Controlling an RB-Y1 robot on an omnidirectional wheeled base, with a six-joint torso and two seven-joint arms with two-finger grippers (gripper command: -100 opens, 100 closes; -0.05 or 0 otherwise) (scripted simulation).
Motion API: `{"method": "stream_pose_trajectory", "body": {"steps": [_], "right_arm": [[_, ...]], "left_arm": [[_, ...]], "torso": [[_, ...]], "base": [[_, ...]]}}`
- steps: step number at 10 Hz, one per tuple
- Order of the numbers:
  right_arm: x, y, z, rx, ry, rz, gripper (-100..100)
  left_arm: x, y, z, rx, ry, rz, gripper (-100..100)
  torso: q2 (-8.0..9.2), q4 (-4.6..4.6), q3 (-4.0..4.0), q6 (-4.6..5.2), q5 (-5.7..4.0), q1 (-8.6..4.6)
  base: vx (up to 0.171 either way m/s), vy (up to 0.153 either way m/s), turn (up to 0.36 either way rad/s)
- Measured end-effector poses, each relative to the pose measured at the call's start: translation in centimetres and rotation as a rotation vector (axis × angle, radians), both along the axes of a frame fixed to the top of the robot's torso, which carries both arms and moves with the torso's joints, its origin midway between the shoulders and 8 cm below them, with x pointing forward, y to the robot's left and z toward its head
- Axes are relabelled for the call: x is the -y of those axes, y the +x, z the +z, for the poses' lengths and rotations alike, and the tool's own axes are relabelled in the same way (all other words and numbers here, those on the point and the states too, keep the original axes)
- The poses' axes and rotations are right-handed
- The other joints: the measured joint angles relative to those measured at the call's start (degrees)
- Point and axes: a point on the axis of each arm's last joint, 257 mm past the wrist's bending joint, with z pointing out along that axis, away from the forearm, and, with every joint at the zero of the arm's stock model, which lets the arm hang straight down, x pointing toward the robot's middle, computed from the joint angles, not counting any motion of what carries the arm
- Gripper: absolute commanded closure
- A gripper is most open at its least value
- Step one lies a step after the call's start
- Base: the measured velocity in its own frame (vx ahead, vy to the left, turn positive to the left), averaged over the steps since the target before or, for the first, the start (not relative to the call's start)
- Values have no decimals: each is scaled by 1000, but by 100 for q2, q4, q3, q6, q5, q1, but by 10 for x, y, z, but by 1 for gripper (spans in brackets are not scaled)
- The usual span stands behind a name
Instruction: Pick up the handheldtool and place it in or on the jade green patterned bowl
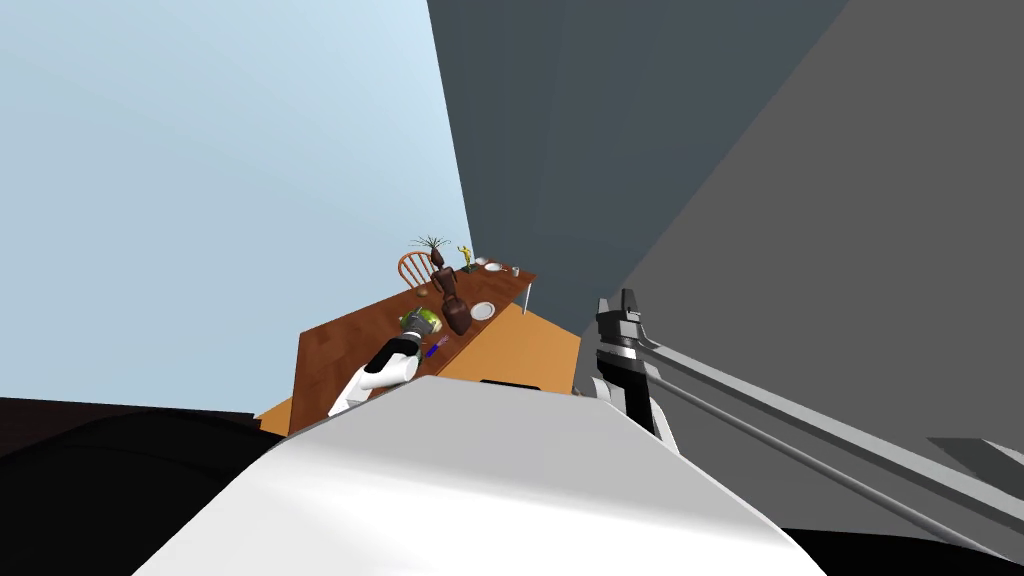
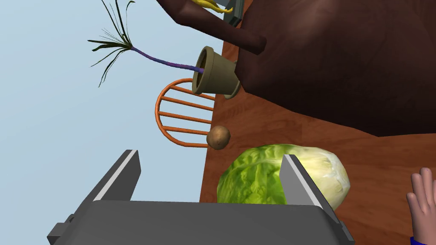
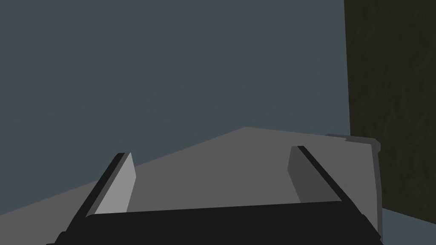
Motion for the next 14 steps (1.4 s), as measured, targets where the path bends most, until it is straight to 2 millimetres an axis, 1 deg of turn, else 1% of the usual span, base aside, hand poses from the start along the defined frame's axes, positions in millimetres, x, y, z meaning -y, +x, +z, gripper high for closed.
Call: {"method": "stream_pose_trajectory", "body": {"steps": [2,3,7,8,9,11,13,14], "right_arm": [[0,0,0,0,0,0,0],[0,0,0,0,0,0,0],[0,0,0,0,0,0,0],[0,0,0,0,0,0,0],[0,0,0,0,0,0,0],[0,0,0,0,0,0,0],[0,0,0,0,0,0,0],[0,0,0,0,0,0,0]], "left_arm": [[-8,-8,-22,-52,-44,23,-100],[-10,-11,-29,-71,-61,32,-100],[-18,-29,-81,-192,-176,89,-100],[-20,-33,-97,-227,-214,106,-100],[-21,-36,-106,-251,-235,115,-100],[-16,-53,-131,-315,-296,140,-100],[-16,-59,-150,-359,-338,157,-100],[-16,-66,-163,-391,-368,169,-100]], "torso": [[3,1,2,0,0,2],[5,1,3,1,-1,1],[-1,0,-1,0,0,1],[-3,-1,-2,1,0,1],[2,0,1,2,0,3],[4,1,2,0,0,4],[6,1,3,1,0,6],[4,1,2,1,1,8]], "base": [[41,-15,49],[46,-18,55],[61,-17,60],[40,-13,25],[38,-3,35],[42,-9,49],[39,-3,38],[48,17,57]]}}
